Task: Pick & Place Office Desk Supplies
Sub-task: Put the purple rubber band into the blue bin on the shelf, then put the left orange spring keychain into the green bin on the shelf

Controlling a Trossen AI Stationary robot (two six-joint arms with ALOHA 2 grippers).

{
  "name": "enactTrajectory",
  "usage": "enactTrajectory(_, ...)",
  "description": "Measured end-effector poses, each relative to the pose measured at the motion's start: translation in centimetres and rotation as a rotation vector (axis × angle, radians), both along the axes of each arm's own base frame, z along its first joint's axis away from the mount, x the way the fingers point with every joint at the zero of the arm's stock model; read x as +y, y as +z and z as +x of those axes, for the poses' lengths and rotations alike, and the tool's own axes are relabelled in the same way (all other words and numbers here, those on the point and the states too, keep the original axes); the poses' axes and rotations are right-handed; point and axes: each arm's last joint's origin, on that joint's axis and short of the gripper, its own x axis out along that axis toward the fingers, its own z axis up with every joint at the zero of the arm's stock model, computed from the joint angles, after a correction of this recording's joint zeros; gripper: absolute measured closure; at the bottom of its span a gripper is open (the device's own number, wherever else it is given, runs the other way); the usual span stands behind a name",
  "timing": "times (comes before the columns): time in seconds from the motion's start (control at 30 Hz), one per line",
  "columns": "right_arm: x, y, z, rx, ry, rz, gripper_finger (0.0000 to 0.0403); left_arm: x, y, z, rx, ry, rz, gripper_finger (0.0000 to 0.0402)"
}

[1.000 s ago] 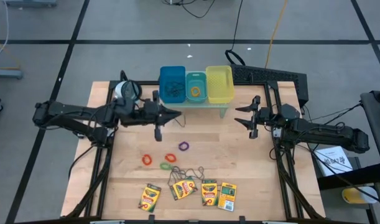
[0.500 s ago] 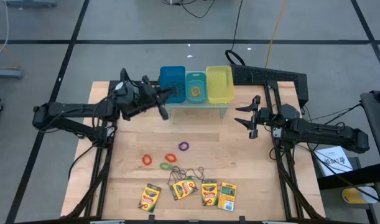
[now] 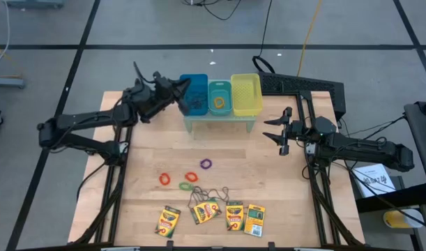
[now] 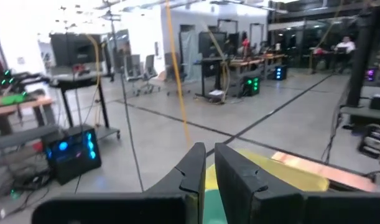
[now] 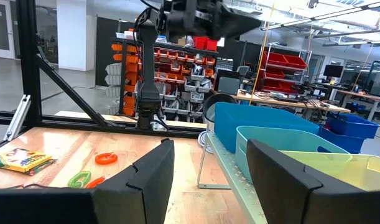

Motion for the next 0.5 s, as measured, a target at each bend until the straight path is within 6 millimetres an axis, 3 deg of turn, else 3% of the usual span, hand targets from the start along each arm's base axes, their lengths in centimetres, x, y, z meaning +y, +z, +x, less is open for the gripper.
enactTrajectory(0.27, 0.0, 0.0, 0.0, 0.000, 0.000, 0.000, 0.0209, 1.5, -2.1, 1.6, 0.075, 0.031, -0.033, 0.0381)
enactTrajectory(0.5, 0.0, 0.0, 0.0, 0.000, 0.000, 0.000, 0.0209, 1.4, -2.5, 2.0, 0.085, 0.022, -0.036, 0.0398)
